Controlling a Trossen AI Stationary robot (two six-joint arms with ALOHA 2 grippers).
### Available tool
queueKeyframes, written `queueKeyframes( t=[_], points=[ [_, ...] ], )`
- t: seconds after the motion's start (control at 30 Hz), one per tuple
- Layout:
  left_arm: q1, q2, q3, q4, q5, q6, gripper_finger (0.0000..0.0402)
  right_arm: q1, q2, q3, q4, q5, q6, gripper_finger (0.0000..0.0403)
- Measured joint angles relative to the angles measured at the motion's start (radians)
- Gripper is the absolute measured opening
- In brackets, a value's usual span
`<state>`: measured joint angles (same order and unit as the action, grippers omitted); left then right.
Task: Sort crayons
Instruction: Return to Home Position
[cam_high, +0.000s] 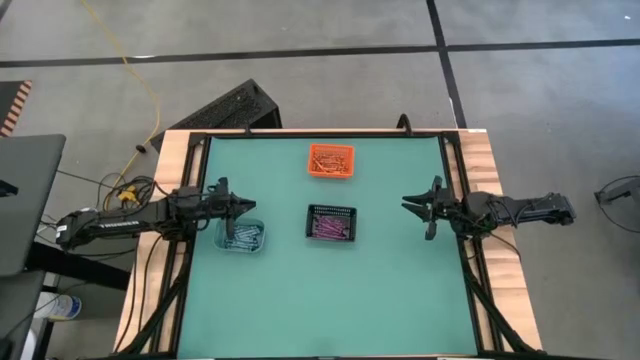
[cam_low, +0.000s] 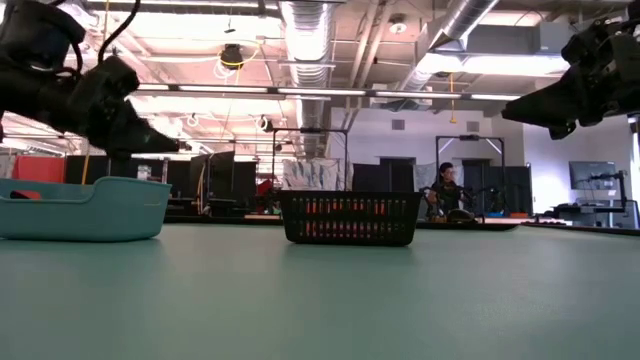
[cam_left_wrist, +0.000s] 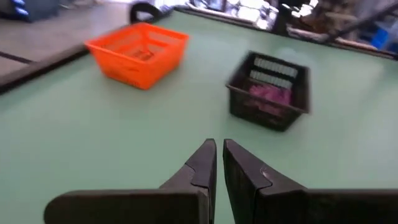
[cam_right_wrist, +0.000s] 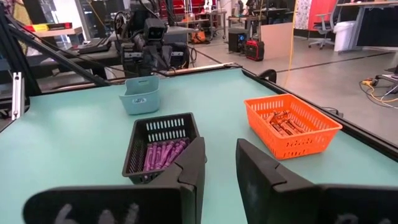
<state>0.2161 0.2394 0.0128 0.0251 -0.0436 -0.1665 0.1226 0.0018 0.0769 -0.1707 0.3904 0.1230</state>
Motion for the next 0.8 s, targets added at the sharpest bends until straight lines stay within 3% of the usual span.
queueKeyframes(
  t=[0.37,0.8],
  points=[
    [0.001,0.0,0.0,0.246,-0.356,-0.079,0.0017,0.0,0.0,0.0,0.0,0.0,0.0,0.0092],
    [0.001,0.0,0.0,0.203,-0.364,-0.081,0.0017,0.0,0.0,-0.001,0.0,0.0,0.0,0.0092]
  ],
)
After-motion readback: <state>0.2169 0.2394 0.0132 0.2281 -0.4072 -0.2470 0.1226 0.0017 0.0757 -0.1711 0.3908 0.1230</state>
